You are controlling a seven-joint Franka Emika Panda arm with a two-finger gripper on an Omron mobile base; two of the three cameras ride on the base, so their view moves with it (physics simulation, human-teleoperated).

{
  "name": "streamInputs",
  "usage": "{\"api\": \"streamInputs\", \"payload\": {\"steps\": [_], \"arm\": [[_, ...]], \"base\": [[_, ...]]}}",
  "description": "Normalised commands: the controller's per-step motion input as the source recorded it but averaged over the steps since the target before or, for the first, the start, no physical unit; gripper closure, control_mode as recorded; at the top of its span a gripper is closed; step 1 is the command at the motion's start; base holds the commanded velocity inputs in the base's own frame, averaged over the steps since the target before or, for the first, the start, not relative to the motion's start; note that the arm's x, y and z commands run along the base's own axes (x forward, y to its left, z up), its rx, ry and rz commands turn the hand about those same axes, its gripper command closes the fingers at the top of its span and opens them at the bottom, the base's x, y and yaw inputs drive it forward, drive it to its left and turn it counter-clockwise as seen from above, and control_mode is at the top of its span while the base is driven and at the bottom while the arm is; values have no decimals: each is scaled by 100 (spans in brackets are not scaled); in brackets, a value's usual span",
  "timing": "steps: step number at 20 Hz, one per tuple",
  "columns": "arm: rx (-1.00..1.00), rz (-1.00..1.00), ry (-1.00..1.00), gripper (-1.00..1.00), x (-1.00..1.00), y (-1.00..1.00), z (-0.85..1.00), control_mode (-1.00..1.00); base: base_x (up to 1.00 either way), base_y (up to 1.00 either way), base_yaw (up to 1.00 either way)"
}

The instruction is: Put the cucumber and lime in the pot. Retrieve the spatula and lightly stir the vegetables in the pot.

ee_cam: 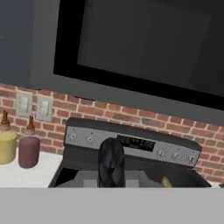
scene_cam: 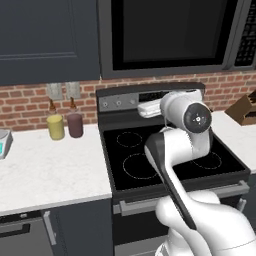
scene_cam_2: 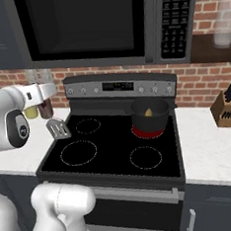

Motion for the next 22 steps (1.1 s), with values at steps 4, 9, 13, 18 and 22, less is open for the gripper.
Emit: {"api": "streamInputs", "payload": {"steps": [4,9,13,18,22], "arm": [[0,0,0,100,0,0,0,100],[0,0,0,100,0,0,0,100],[0,0,0,100,0,0,0,100],[0,0,0,100,0,0,0,100],[10,3,0,100,18,-4,0,-100]], "base": [[0,-97,-7],[9,-100,-4],[33,-94,1],[69,-49,11],[72,-13,10]]}}
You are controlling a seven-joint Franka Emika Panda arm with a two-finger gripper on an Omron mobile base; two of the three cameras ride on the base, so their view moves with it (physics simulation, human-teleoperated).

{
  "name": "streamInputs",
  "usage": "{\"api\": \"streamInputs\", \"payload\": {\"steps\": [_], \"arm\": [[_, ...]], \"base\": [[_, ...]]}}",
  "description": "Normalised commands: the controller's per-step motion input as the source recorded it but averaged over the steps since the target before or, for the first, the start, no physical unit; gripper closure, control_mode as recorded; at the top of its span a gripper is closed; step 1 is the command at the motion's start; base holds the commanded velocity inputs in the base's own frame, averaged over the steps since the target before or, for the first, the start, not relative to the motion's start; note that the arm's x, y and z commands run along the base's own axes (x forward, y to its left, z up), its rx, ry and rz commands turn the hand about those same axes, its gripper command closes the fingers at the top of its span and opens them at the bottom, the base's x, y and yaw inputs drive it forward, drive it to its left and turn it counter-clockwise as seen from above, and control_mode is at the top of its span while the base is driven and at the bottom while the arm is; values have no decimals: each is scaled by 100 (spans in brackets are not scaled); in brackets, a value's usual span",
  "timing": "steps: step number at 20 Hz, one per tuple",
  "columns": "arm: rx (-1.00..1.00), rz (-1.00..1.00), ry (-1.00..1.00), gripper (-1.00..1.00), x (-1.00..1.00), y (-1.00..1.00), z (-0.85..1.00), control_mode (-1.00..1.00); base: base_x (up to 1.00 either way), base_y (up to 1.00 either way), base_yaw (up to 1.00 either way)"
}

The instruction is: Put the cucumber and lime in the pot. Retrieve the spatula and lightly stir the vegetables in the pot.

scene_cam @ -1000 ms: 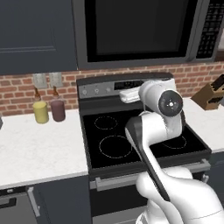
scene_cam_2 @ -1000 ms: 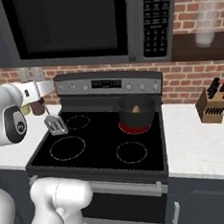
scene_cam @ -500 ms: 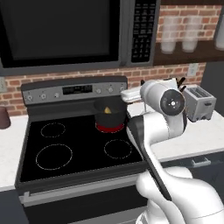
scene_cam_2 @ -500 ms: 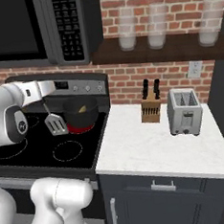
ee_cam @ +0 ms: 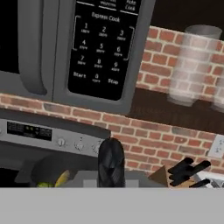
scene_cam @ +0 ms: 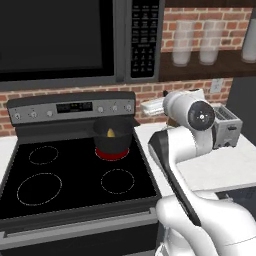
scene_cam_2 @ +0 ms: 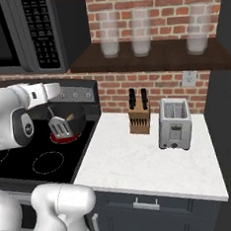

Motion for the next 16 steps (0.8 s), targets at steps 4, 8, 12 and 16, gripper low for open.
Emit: {"api": "streamInputs", "payload": {"steps": [4,8,12,16], "arm": [[45,15,-12,100,18,-28,1,-100],[52,17,-26,100,-6,-49,1,-100],[45,15,-34,100,-11,-39,0,-100],[27,11,-31,100,22,-9,-11,-100]], "base": [[0,0,0],[0,0,0],[0,0,0],[0,0,0]]}}
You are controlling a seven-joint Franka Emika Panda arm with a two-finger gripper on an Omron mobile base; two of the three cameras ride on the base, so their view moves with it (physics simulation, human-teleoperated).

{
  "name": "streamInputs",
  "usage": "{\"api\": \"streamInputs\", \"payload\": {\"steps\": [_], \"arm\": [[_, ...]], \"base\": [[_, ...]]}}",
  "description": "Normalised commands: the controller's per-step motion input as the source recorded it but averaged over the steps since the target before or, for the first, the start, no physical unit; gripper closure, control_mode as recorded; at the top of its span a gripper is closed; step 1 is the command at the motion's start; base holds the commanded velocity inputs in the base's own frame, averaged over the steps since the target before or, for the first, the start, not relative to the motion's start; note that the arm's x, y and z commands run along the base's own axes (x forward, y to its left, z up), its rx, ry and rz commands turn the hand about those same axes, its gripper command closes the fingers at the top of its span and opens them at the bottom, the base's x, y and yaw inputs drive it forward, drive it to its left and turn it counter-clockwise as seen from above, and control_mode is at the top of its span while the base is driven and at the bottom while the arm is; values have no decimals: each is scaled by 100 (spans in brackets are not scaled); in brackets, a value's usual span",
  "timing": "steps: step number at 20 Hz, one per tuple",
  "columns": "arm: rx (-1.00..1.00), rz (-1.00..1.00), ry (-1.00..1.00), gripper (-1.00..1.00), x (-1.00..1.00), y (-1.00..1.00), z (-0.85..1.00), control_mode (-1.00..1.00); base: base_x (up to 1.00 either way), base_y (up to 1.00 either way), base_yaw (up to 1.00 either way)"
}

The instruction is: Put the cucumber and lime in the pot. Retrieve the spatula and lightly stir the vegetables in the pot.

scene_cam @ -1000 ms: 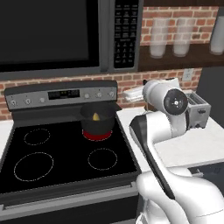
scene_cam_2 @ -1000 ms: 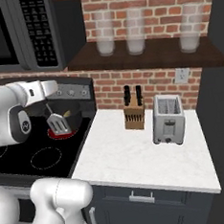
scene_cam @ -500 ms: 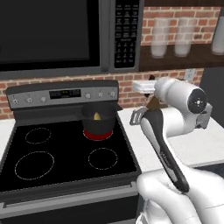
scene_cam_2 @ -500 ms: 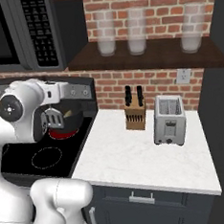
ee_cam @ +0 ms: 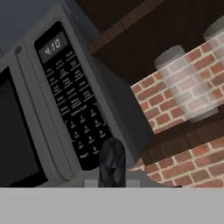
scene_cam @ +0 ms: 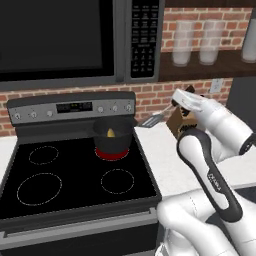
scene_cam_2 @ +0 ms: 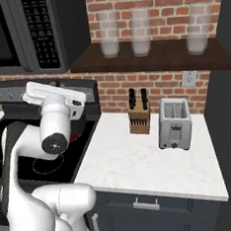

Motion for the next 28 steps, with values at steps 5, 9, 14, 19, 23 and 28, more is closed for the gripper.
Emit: {"api": "streamInputs", "payload": {"steps": [5,9,14,19,23,28], "arm": [[11,8,-16,100,61,0,-56,-100],[0,4,-2,100,54,0,-86,-100],[1,1,-5,100,54,0,-61,-100],[4,0,-10,100,65,6,-20,-100],[1,0,-3,100,74,20,-27,-100],[0,0,0,100,63,25,-32,-100]], "base": [[0,0,0],[0,0,0],[0,0,0],[0,0,0],[0,0,0],[0,0,0]]}}
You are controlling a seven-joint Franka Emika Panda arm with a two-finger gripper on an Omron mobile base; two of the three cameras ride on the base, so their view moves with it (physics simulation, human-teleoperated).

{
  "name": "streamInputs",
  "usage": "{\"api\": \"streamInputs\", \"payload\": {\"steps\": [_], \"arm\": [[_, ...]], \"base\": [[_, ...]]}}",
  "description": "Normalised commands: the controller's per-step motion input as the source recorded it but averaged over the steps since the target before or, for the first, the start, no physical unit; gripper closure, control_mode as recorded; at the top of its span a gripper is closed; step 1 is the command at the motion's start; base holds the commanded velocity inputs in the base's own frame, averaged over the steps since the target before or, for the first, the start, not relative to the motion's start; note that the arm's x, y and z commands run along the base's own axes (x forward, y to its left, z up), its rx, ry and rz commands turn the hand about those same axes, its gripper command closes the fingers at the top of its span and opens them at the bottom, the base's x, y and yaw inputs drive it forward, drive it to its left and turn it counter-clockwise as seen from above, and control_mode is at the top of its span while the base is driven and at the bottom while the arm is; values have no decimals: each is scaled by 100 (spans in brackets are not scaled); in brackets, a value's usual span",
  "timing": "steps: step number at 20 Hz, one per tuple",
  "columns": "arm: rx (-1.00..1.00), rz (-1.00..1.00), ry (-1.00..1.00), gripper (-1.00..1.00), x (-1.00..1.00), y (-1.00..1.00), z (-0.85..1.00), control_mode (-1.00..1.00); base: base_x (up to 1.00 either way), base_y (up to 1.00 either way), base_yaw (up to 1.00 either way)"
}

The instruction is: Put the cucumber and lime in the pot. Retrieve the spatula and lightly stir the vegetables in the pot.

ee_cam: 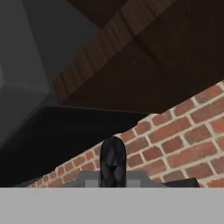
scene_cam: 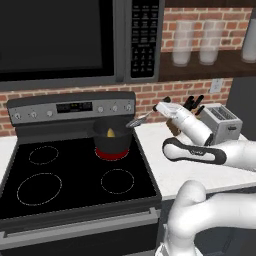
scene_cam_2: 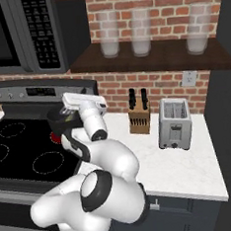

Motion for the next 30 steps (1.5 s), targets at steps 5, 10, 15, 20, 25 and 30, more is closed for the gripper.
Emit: {"api": "streamInputs", "payload": {"steps": [5,10,15,20,25,30], "arm": [[0,0,-4,100,40,27,-15,-100],[0,0,-6,100,18,40,-17,-100],[0,0,-4,100,3,52,-29,-100],[0,0,-1,100,11,58,-39,-100],[0,0,-3,100,11,59,-33,-100],[0,-1,-5,100,24,53,-29,-100]], "base": [[0,0,0],[0,0,0],[0,0,0],[0,0,0],[0,0,0],[0,0,0]]}}
